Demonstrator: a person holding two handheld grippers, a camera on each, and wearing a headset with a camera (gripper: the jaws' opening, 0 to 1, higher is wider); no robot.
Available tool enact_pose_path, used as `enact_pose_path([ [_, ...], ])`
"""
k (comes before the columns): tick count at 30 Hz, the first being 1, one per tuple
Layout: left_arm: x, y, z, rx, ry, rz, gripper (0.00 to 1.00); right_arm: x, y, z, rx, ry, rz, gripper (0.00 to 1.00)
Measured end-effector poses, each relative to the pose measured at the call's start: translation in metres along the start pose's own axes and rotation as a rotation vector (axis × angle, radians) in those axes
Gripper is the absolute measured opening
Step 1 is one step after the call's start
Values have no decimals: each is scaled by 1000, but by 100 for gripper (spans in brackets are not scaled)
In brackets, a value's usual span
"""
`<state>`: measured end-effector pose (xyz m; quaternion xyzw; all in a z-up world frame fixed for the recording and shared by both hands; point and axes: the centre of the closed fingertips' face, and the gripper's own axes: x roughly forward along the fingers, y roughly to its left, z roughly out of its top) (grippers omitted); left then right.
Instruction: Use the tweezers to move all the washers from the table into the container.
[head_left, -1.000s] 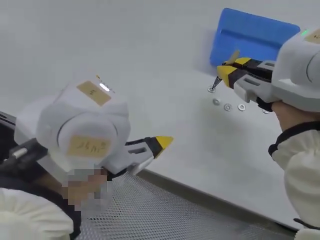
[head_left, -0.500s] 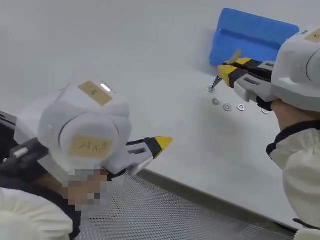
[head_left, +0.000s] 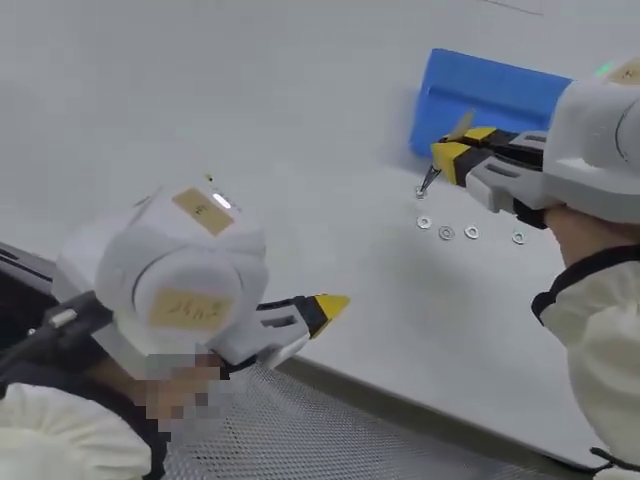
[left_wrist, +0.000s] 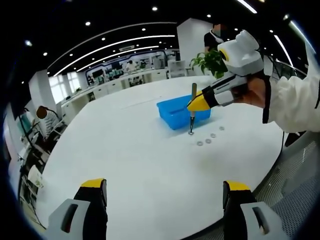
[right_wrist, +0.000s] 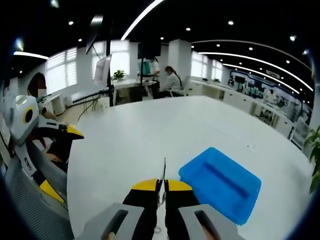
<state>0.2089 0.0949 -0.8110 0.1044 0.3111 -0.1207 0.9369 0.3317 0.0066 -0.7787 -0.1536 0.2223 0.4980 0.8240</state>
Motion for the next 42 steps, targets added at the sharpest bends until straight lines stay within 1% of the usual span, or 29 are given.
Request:
enact_pose_path([
  [3, 0, 3, -1, 4, 3, 14, 99, -1, -3, 3, -21, -1, -17, 0],
  [5, 0, 4, -1, 5, 5, 19, 99, -2, -4, 3, -15, 0, -18, 0],
  [10, 0, 4, -3, 8, 11, 19, 99, -4, -9, 13, -23, -13, -27, 0],
  [14, 0, 3, -3, 11, 13, 18, 99, -6, -19, 27, -31, -42, -47, 0],
  [16, 0, 3, -4, 14, 15, 19, 99, -5, -23, 32, -28, -56, -47, 0],
  [19, 0, 4, -3, 11, 13, 21, 98, -3, -29, 35, -50, -58, -61, 0],
  [22, 0, 3, -4, 11, 16, 18, 98, -2, -36, 38, -49, -64, -73, 0],
  [24, 1, 2, -4, 12, 19, 16, 98, 3, -47, 41, -49, -71, -86, 0],
  [28, 1, 2, -4, 13, 21, 13, 98, 7, -54, 43, -48, -82, -108, 0],
  [33, 1, 1, -5, 16, 25, 12, 97, 14, -61, 43, -37, -89, -131, 0],
  [35, 2, 1, -5, 16, 28, 11, 97, 18, -64, 41, -35, -84, -138, 0],
  [38, 2, 1, -3, 17, 21, 9, 97, 24, -67, 36, -44, -75, -153, 0],
  [42, 2, 0, -4, 18, 23, 6, 96, 35, -70, 29, -46, -68, -155, 0],
])
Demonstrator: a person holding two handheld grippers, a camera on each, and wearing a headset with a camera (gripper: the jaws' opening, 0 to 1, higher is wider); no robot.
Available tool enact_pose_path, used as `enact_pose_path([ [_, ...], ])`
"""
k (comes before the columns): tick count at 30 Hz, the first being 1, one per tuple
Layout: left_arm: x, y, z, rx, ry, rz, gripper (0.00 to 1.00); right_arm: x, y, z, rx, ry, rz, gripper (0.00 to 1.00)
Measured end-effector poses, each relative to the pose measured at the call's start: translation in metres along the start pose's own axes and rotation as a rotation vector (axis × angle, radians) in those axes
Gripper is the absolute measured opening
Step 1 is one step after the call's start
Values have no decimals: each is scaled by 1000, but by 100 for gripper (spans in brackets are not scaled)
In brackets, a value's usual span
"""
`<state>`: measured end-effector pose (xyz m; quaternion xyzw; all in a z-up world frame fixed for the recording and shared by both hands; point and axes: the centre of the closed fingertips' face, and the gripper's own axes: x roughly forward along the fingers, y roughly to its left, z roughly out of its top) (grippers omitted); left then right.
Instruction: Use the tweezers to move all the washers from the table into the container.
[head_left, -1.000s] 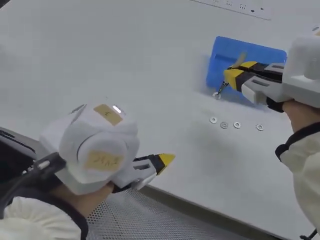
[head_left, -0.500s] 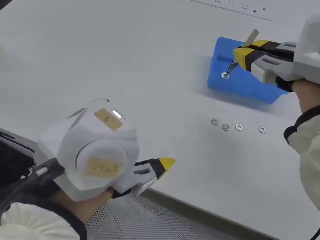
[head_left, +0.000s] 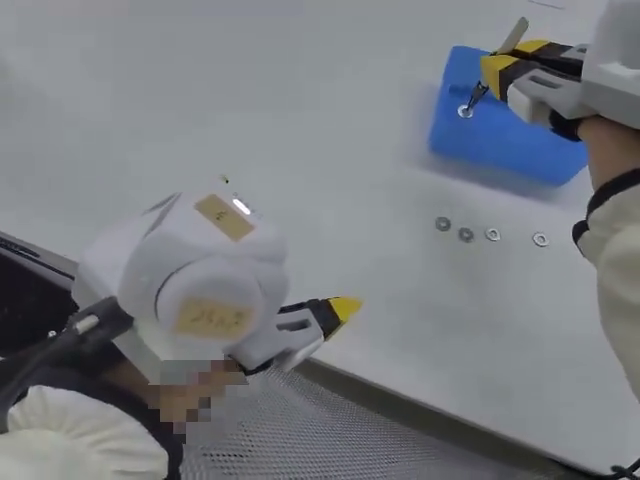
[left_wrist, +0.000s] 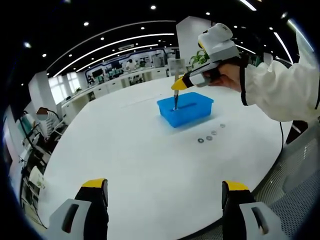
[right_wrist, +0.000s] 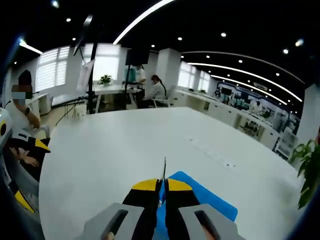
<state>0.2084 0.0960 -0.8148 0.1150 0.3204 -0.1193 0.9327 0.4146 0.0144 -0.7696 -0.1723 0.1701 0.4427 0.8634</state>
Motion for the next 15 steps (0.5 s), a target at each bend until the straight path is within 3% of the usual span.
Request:
enact_pose_path([
  [15, 1, 2, -2, 4, 12, 8, 96, 24, -7, -27, 53, 38, -10, 0],
])
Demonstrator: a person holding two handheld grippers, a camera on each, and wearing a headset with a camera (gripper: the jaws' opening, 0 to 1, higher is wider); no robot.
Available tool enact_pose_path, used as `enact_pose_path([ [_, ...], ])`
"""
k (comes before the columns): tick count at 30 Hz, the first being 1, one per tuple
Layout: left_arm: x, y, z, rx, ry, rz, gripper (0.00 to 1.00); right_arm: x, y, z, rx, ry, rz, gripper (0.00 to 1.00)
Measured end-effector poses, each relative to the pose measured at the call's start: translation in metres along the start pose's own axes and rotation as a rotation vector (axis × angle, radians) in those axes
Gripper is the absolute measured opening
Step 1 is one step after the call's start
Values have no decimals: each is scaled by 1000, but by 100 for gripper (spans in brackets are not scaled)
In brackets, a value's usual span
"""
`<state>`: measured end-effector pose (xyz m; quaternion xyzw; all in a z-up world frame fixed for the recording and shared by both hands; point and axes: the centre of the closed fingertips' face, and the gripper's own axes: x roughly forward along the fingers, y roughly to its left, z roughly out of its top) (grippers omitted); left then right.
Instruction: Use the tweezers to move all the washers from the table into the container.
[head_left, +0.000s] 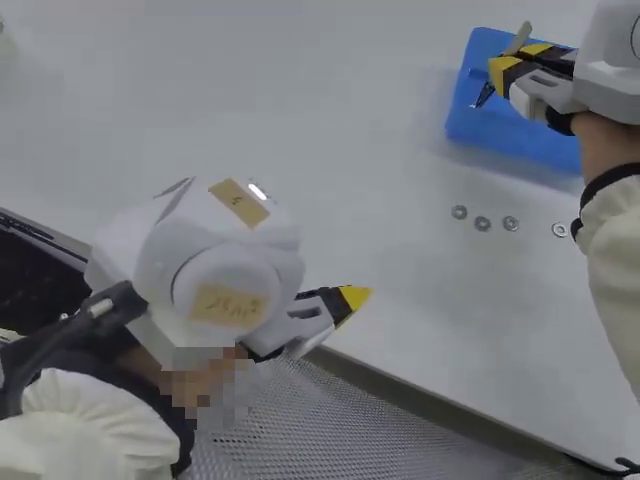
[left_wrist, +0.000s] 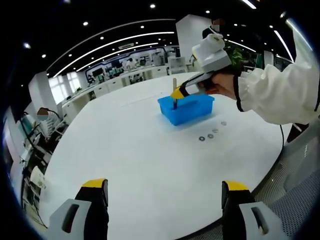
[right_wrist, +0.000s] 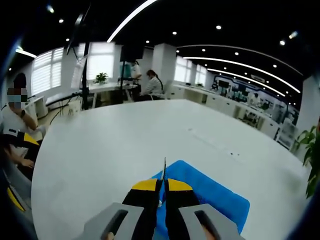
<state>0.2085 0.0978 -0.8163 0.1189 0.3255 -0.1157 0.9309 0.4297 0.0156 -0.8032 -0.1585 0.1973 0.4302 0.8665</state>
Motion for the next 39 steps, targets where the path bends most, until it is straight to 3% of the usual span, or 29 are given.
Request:
enact_pose_path([
  [14, 0, 1, -2, 3, 10, 5, 96, 2, -1, -4, 89, -3, -3, 1],
  [20, 0, 0, -2, 3, 9, 5, 95, 0, -8, -4, 126, -11, -14, 2],
  [29, -1, 1, -1, 6, 4, 8, 95, -28, -9, 19, 151, -76, -20, 2],
  [39, -1, 0, -2, 9, 4, 3, 95, -70, 12, 36, 165, -136, -2, 2],
])
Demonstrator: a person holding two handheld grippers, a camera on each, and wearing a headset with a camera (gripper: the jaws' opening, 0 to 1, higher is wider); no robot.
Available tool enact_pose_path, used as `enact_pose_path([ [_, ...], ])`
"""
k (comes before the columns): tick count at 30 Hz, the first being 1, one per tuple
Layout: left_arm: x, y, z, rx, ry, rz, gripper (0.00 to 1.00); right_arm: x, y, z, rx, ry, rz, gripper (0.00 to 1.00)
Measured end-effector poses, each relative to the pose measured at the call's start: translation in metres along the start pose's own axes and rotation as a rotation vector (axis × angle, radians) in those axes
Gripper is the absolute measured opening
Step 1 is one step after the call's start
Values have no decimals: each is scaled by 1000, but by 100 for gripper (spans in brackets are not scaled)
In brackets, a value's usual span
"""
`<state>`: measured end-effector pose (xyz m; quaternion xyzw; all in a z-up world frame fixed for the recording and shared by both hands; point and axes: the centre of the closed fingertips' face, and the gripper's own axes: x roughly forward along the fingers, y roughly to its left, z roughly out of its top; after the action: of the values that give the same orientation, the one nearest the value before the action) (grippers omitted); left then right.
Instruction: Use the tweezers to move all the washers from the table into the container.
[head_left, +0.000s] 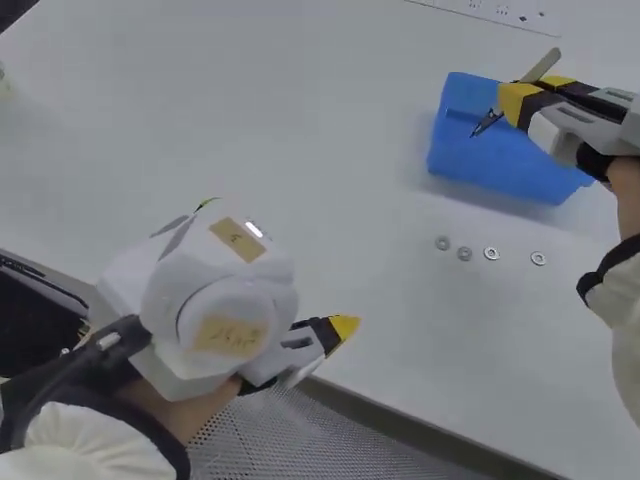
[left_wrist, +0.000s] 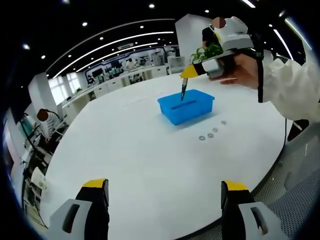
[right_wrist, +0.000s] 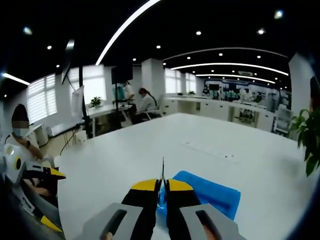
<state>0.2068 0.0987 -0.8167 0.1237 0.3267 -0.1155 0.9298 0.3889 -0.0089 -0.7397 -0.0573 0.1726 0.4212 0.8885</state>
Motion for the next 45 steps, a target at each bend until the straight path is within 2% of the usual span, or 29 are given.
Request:
enact_pose_path([
  [6, 0, 0, -1, 4, 3, 2, 95, -12, 16, -5, 2, 5, 9, 2],
  [11, 0, 1, -1, 3, 3, 4, 95, -19, 27, -32, 9, 57, 22, 2],
  [18, 0, 1, -2, 7, 9, 7, 94, -26, 38, -49, 40, 85, 24, 2],
  [22, 0, 1, -2, 4, 6, 4, 95, -25, 45, -60, 11, 117, 33, 2],
  [29, 0, 1, -2, 6, 7, 4, 94, -22, 50, -77, -42, 163, 48, 2],
  [34, 1, 0, -4, 12, 17, 0, 94, -21, 51, -82, -40, 178, 59, 2],
  [40, 1, 0, -4, 13, 22, 0, 94, -19, 50, -89, -52, 186, 63, 2],
  [41, 1, 0, -4, 13, 22, 0, 94, -19, 50, -86, -62, 167, 64, 2],
  [45, 2, 0, -4, 14, 24, 3, 94, -20, 50, -88, -117, 158, 60, 2],
])
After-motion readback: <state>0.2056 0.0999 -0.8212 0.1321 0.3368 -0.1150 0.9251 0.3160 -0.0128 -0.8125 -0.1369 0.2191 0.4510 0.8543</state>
